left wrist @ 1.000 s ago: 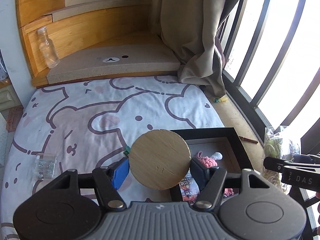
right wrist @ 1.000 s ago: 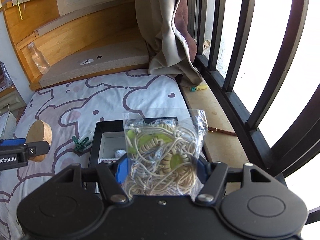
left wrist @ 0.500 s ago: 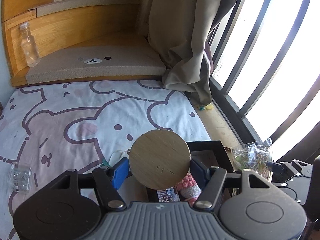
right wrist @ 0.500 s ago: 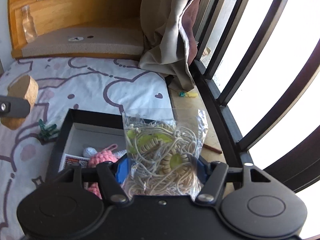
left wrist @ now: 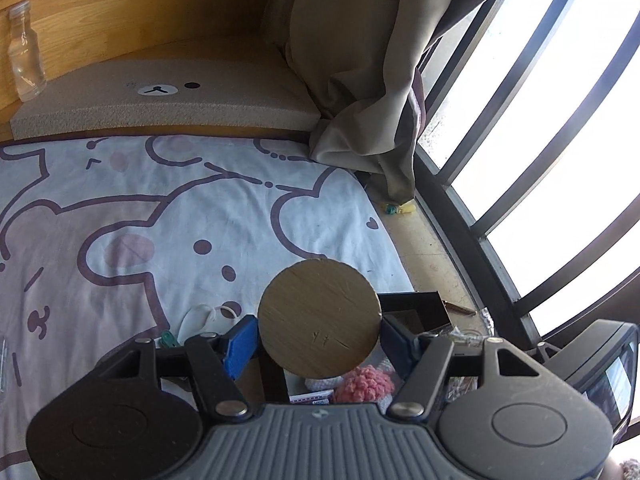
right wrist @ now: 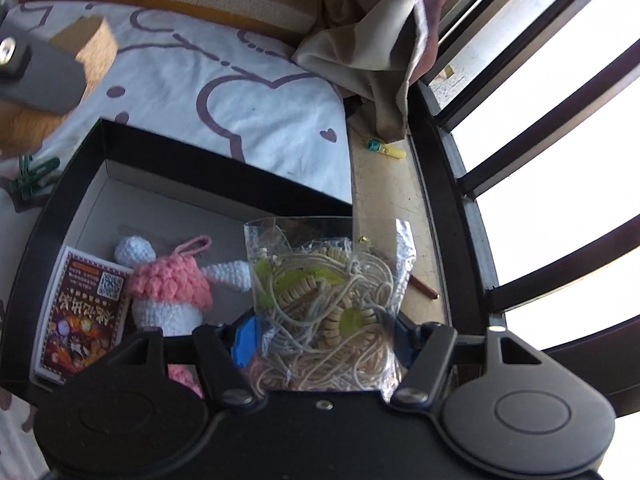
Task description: Organize objects
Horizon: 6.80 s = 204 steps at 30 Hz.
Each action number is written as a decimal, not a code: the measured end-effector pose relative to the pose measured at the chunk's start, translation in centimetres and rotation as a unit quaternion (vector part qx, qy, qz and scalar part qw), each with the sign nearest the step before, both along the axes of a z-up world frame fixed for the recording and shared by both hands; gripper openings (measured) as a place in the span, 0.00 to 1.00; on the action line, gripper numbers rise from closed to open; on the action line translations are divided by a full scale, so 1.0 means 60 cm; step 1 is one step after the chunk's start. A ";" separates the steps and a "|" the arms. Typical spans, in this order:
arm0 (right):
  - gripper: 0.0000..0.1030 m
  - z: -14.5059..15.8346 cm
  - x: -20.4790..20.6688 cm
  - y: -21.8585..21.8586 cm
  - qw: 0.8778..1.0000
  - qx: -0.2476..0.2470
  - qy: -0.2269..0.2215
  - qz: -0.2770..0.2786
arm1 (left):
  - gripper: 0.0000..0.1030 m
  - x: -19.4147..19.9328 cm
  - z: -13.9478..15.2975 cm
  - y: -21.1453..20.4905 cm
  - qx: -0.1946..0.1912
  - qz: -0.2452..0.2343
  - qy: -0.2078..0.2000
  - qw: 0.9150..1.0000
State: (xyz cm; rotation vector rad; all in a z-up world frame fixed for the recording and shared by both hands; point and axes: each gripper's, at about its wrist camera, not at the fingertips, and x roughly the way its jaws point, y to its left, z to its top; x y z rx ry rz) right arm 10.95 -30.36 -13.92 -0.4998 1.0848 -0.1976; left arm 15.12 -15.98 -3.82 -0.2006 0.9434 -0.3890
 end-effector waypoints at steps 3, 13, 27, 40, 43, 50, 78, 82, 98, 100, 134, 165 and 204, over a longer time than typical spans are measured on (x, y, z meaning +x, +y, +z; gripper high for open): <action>0.64 -0.013 0.004 0.013 1.000 -0.006 0.018 0.014 | 0.65 0.014 -0.010 0.000 -0.009 0.002 0.008 1.000; 0.57 -0.015 0.026 -0.051 0.976 0.194 0.036 -0.089 | 0.65 0.038 -0.034 -0.011 -0.022 -0.010 0.025 0.999; 0.81 0.022 0.006 -0.097 0.962 0.262 0.012 -0.075 | 0.65 0.051 -0.067 -0.045 0.001 -0.032 0.044 0.999; 0.26 0.010 0.012 -0.132 0.944 0.314 -0.003 -0.105 | 0.65 0.051 -0.085 -0.085 0.057 -0.072 0.049 0.995; 0.25 -0.012 0.013 -0.136 0.942 0.312 0.013 -0.119 | 0.65 0.051 -0.091 -0.092 0.068 -0.078 0.054 0.993; 0.24 -0.017 0.008 -0.147 0.939 0.320 0.017 -0.126 | 0.65 0.053 -0.099 -0.103 0.086 -0.084 0.054 0.991; 0.26 0.019 -0.010 -0.144 0.935 0.341 -0.002 -0.097 | 1.00 0.067 -0.112 -0.105 0.129 -0.036 0.051 0.990; 0.26 0.021 -0.012 -0.149 0.935 0.341 -0.003 -0.094 | 1.00 0.073 -0.129 -0.117 0.118 -0.038 0.075 0.989; 0.27 0.019 -0.007 -0.159 0.937 0.336 -0.002 -0.094 | 1.00 0.087 -0.164 -0.122 0.189 -0.005 0.088 0.978; 0.27 0.020 -0.008 -0.158 0.937 0.337 -0.002 -0.094 | 1.00 0.086 -0.162 -0.120 0.193 -0.005 0.086 0.978; 0.49 0.154 -0.124 -0.118 0.935 0.318 -0.109 -0.110 | 1.00 -0.056 0.008 -0.037 0.151 0.006 0.019 0.988; 1.00 0.206 -0.240 -0.095 0.946 0.249 -0.166 -0.122 | 1.00 -0.181 0.083 0.043 0.160 0.009 -0.048 0.986; 1.00 0.188 -0.223 -0.083 0.949 0.239 -0.154 -0.138 | 1.00 -0.171 0.073 0.085 0.184 0.042 -0.038 0.981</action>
